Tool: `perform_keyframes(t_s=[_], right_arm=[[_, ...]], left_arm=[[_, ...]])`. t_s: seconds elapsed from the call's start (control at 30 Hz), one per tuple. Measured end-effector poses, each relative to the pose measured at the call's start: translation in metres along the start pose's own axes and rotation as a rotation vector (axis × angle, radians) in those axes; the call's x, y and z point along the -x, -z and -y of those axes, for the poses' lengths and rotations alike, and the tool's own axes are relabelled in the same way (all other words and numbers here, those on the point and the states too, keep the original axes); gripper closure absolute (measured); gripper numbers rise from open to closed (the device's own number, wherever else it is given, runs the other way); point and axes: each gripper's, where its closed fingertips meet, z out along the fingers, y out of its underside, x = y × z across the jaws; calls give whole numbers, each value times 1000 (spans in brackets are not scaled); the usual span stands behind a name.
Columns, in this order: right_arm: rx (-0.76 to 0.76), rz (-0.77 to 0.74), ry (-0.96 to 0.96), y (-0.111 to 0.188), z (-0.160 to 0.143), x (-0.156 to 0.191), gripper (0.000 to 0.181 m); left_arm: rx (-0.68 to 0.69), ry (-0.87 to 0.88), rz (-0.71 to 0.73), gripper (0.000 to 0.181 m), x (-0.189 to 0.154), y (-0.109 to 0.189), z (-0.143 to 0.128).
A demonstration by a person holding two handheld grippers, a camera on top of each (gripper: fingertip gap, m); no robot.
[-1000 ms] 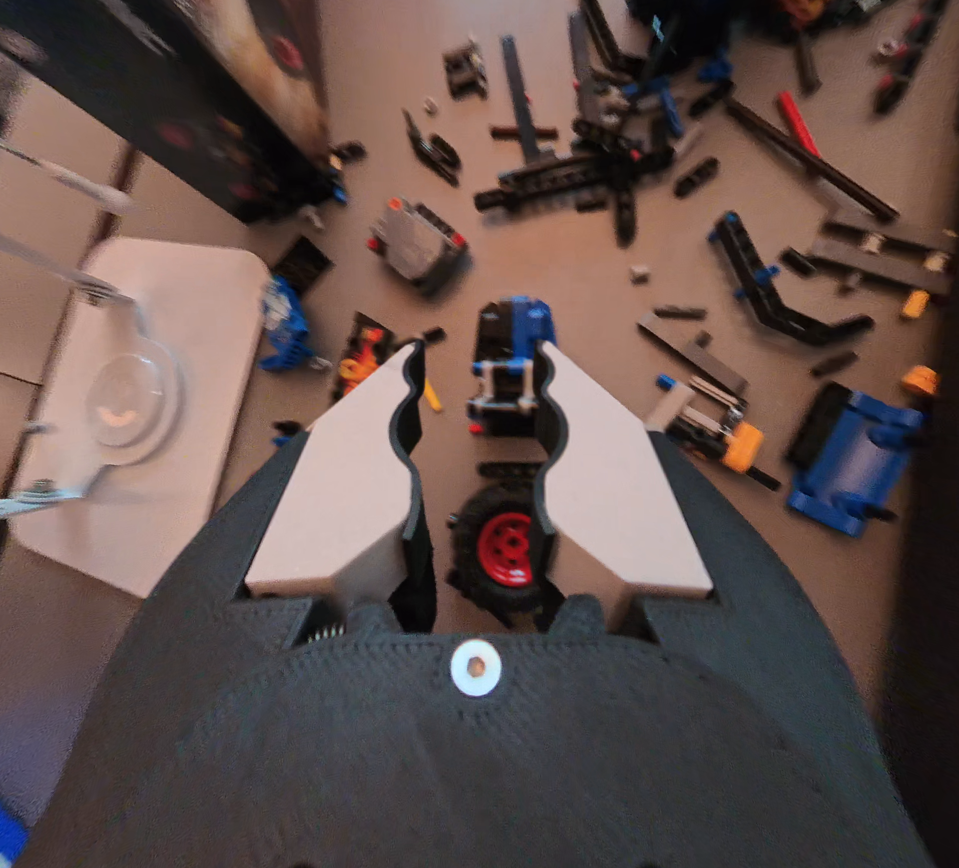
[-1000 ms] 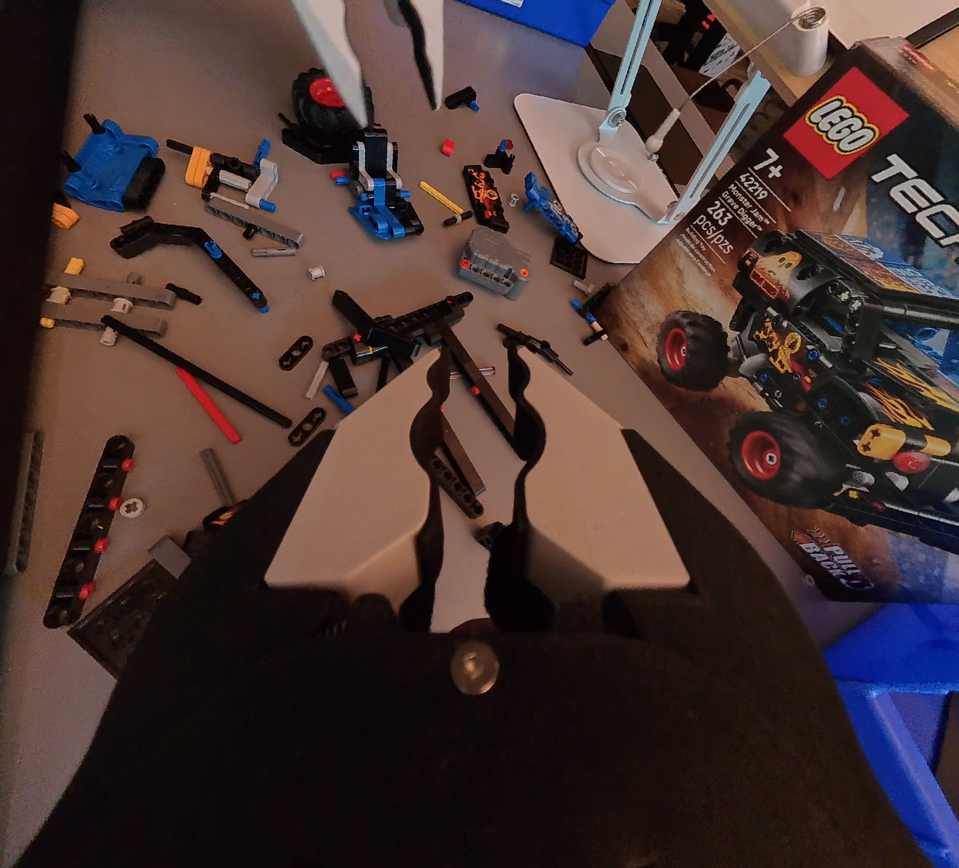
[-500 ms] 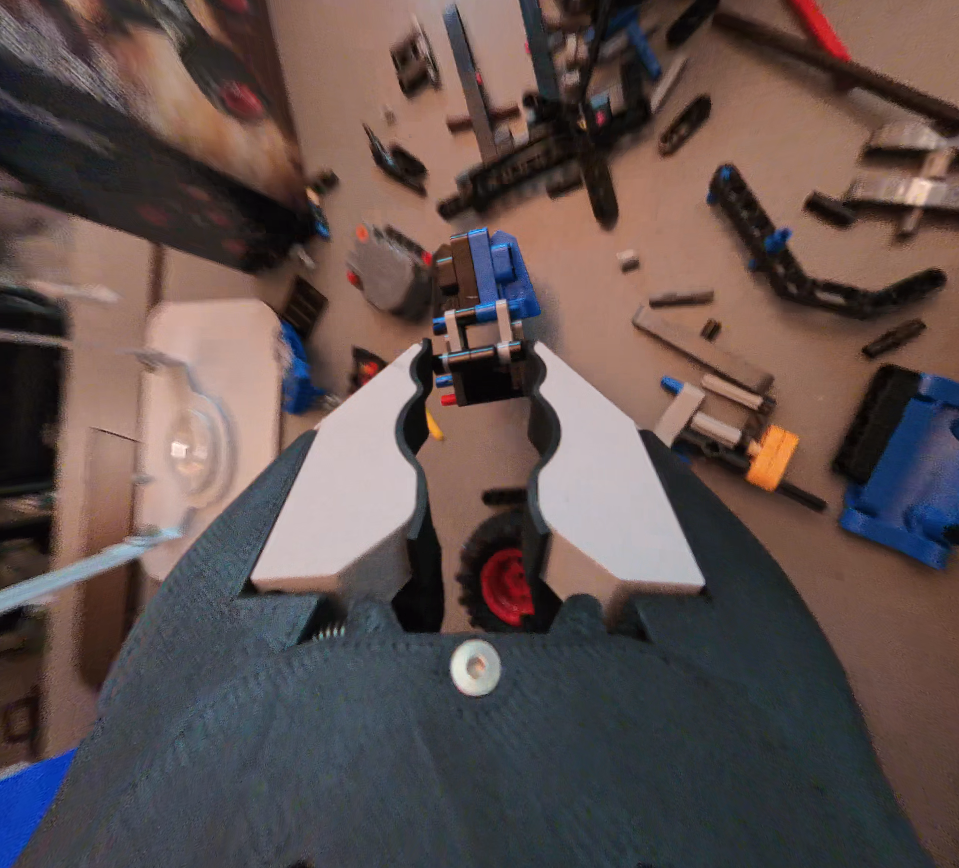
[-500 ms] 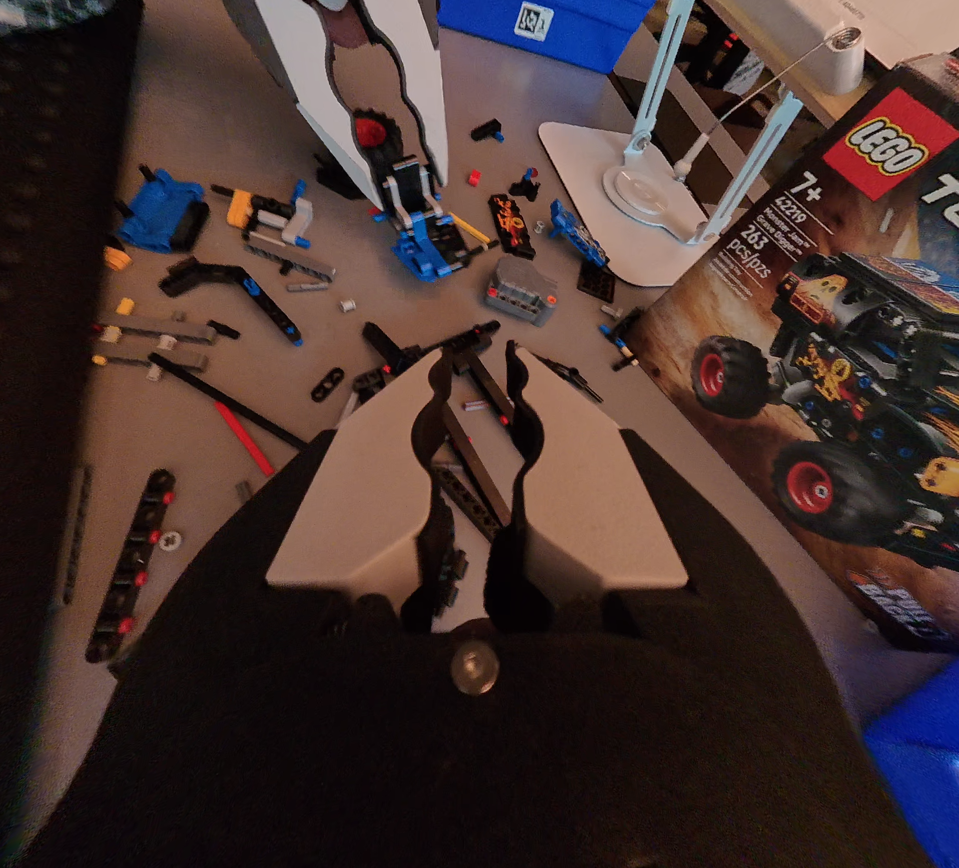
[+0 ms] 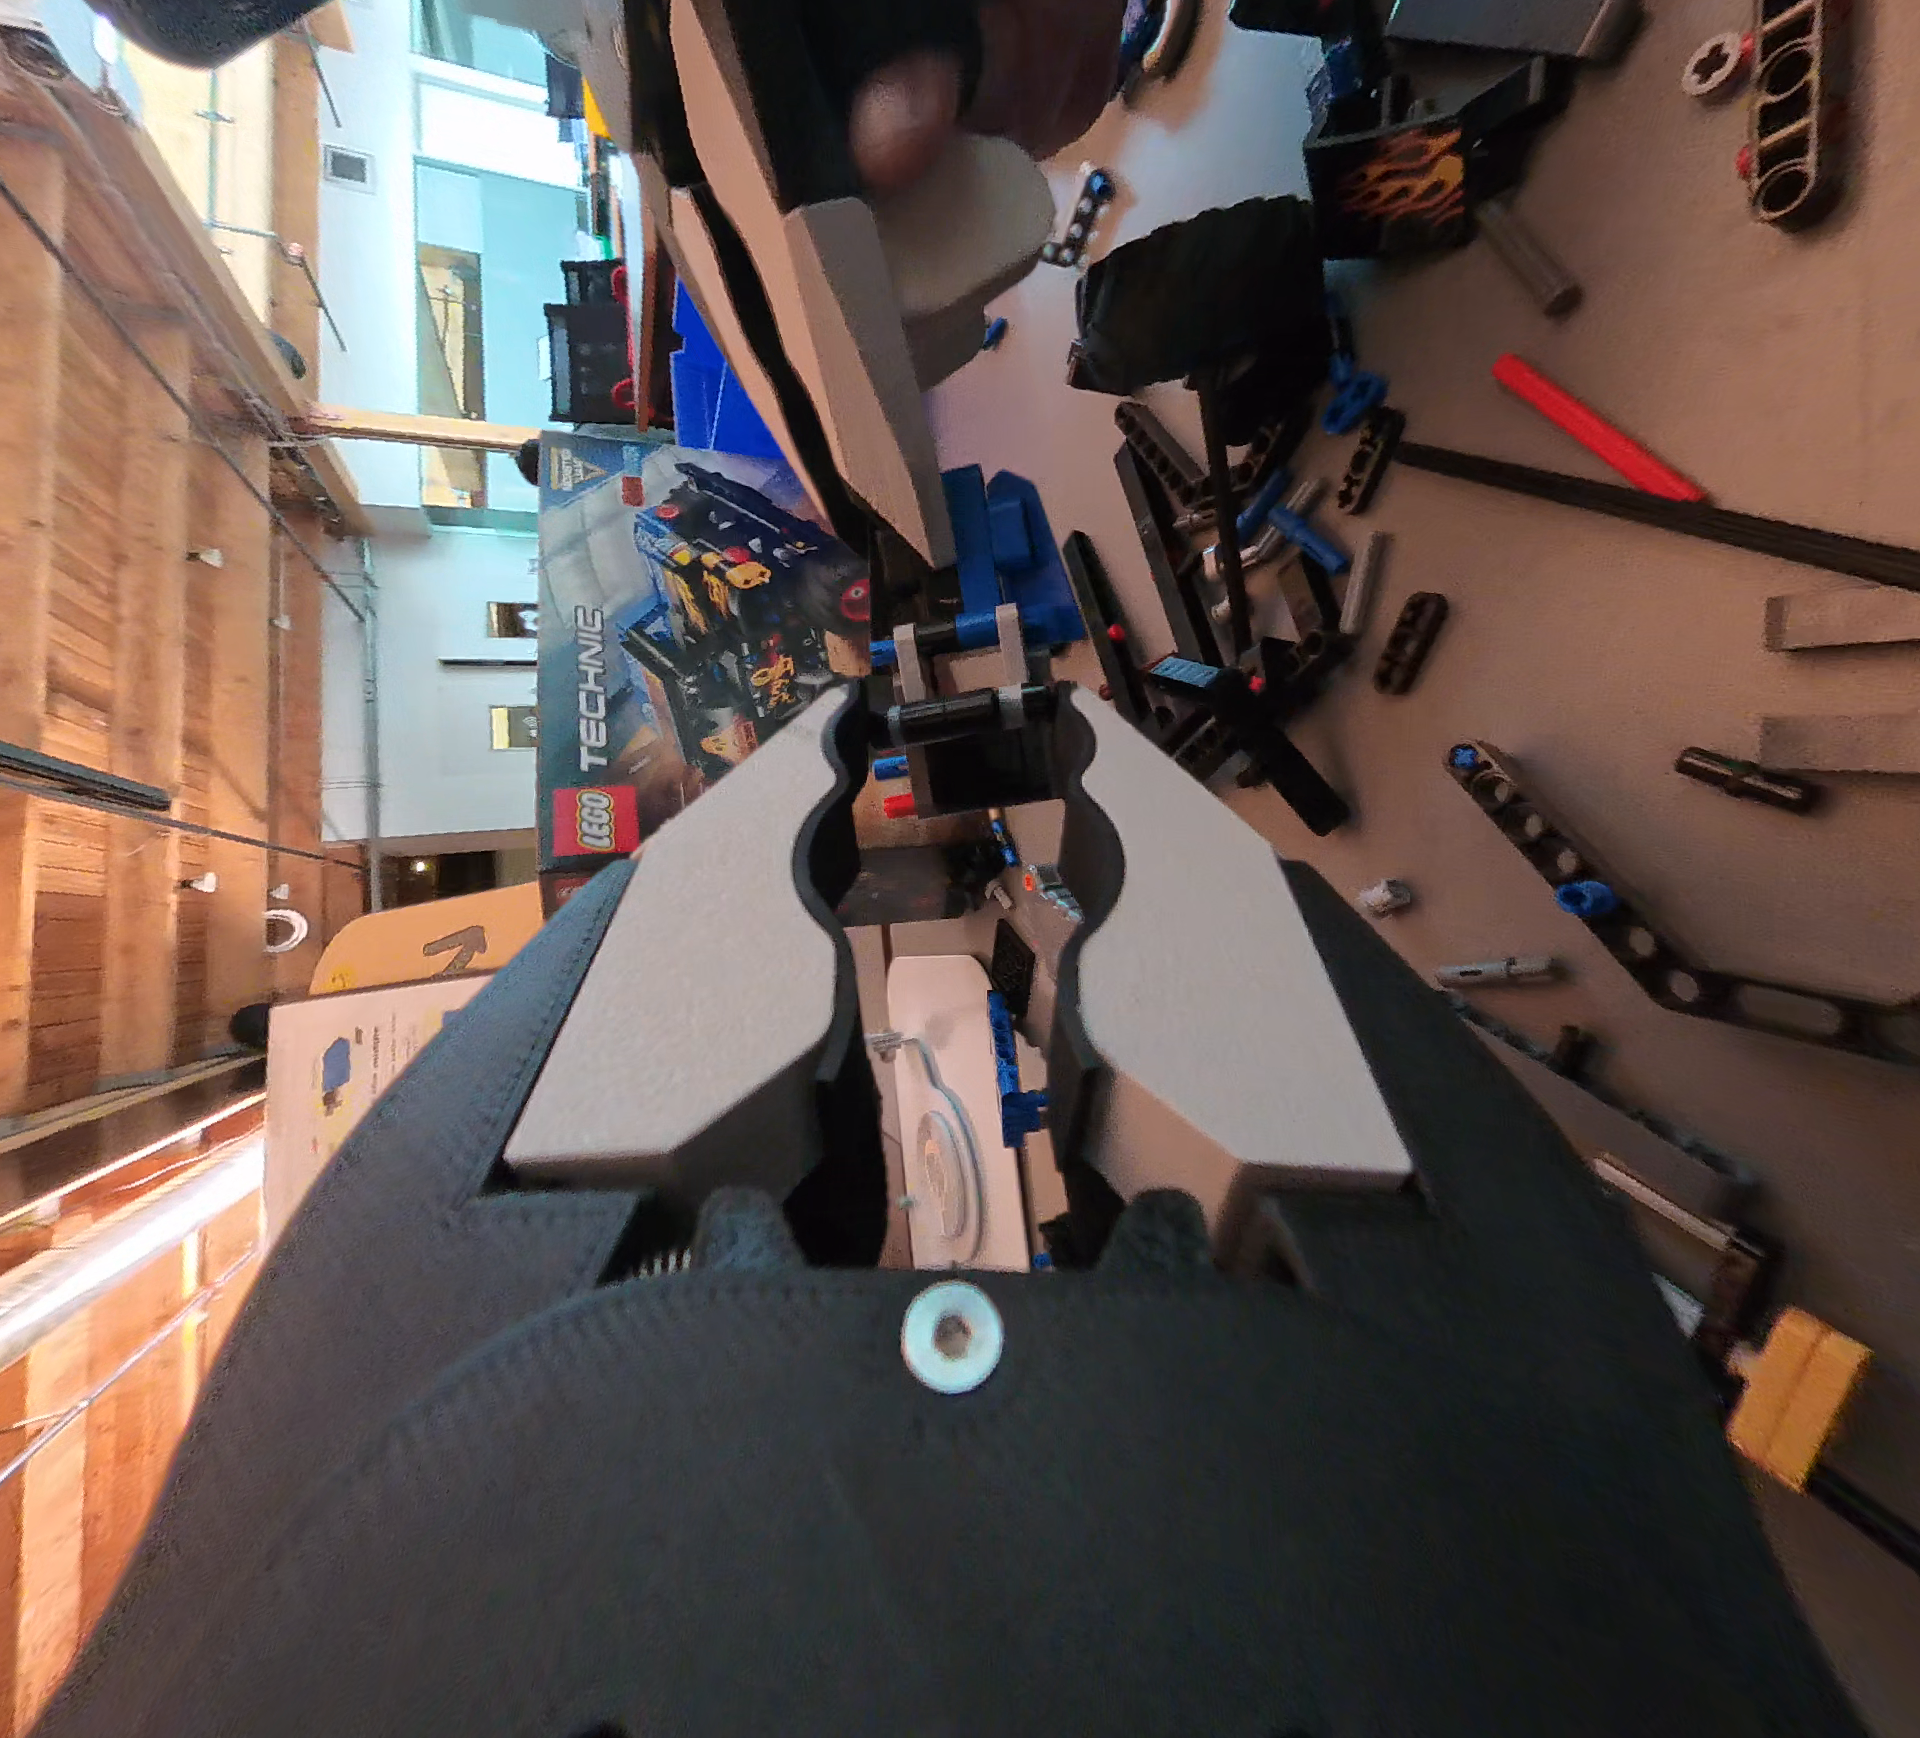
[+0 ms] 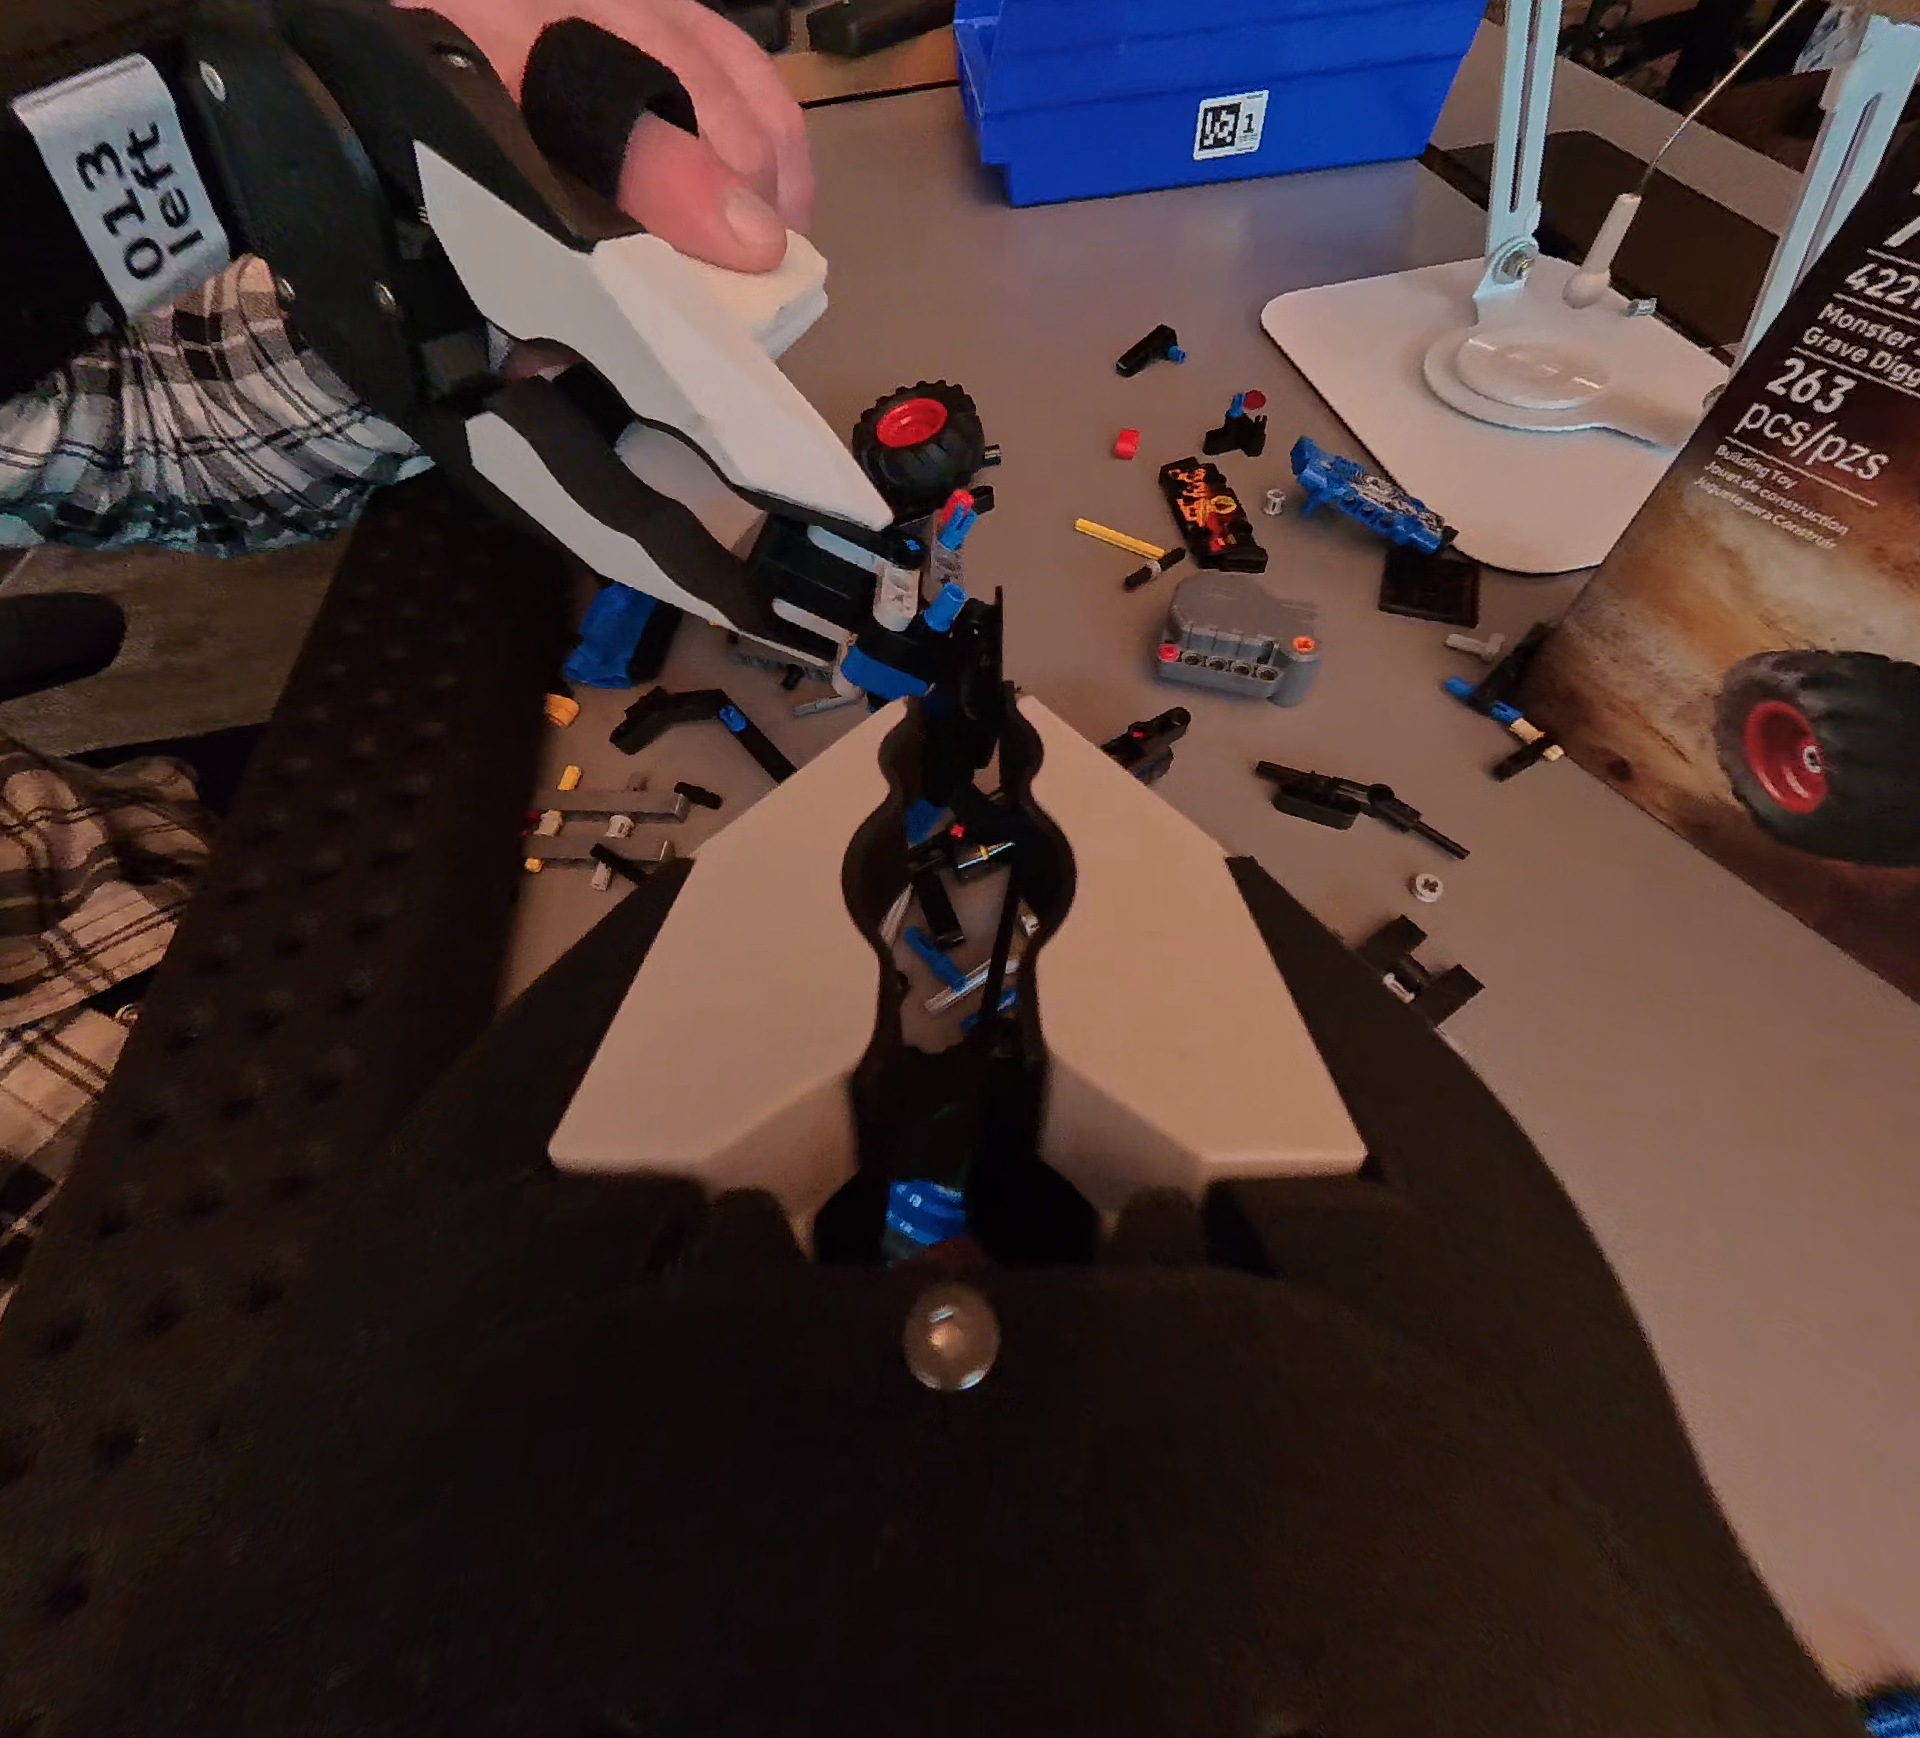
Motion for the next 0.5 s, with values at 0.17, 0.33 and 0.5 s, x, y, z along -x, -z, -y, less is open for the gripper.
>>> perform_keyframes(t_s=[0.17, 0.33, 0.5], right_arm=[[-88, -67, 39, 10, 20, -5, 176], [-132, -133, 88, 14, 29, -9, 177], [-177, -152, 158, 17, 40, -3, 176]], left_arm=[[-60, 222, 40, 139, 15, -4, -5], [-125, 559, -21, 105, 20, -11, -12], [-326, 839, -107, 116, 28, -7, 1]])
